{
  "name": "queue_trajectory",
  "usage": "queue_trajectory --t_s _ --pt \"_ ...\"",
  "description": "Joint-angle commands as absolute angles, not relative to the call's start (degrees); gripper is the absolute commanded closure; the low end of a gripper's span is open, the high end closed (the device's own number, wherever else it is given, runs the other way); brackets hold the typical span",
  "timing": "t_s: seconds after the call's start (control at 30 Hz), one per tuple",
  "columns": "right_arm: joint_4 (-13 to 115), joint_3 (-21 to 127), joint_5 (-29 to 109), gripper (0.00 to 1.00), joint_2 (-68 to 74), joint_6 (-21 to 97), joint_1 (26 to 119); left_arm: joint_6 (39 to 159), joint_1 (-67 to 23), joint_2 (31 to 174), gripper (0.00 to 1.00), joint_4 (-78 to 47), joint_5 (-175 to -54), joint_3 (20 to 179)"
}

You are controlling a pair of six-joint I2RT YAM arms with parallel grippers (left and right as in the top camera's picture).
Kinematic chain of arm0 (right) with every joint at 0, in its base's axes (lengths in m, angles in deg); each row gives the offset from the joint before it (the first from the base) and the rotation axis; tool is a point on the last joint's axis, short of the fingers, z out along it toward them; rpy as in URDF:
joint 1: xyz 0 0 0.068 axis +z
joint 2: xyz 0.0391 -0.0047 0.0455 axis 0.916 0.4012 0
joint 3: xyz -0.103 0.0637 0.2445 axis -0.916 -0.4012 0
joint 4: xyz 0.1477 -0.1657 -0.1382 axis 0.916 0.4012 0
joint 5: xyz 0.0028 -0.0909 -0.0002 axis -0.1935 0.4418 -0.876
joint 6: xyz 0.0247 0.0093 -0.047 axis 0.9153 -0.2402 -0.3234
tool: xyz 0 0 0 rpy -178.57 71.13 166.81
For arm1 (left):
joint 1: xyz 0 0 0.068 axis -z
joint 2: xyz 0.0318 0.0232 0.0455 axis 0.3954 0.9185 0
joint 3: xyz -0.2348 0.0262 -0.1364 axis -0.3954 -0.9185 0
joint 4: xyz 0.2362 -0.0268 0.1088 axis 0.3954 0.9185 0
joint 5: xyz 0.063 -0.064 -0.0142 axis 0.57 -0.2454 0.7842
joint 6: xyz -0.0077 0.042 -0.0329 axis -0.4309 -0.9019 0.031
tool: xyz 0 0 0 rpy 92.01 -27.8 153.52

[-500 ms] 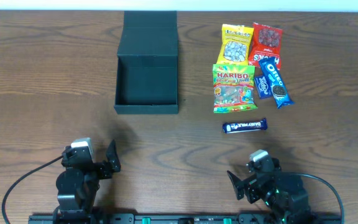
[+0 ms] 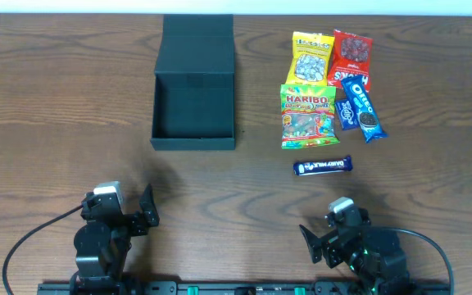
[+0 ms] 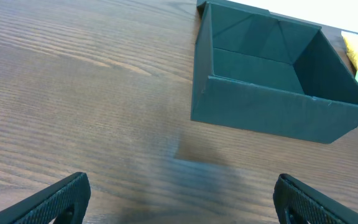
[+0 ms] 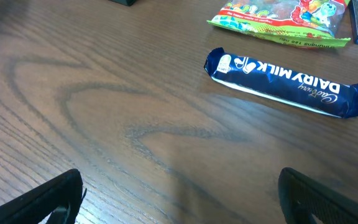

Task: Pack container

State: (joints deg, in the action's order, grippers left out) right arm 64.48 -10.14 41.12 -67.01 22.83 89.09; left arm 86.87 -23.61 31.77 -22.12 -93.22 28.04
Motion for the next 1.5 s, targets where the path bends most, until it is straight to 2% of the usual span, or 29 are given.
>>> queue_trajectory --t_s 0.0,1.23,1.37,1.47 --pt "64.3 -10.6 41.5 0.01 -67.5 21.8 89.7 85.9 -23.5 31.4 0.05 -22.1 -94.2 27.1" --pt "64.3 -10.6 41.5 0.01 -67.5 21.8 89.7 86.0 -23.5 31.4 0.05 -22.2 -94.5 27.1" --pt "64.3 -10.6 41.5 0.01 -67.5 21.8 89.7 94.4 -23.5 31.4 0.05 -23.5 -99.6 27.2" --pt "64.3 -10.6 41.5 0.01 -67.5 21.8 89.7 105.3 -23.5 31.4 0.05 -30.3 -107.3 27.2"
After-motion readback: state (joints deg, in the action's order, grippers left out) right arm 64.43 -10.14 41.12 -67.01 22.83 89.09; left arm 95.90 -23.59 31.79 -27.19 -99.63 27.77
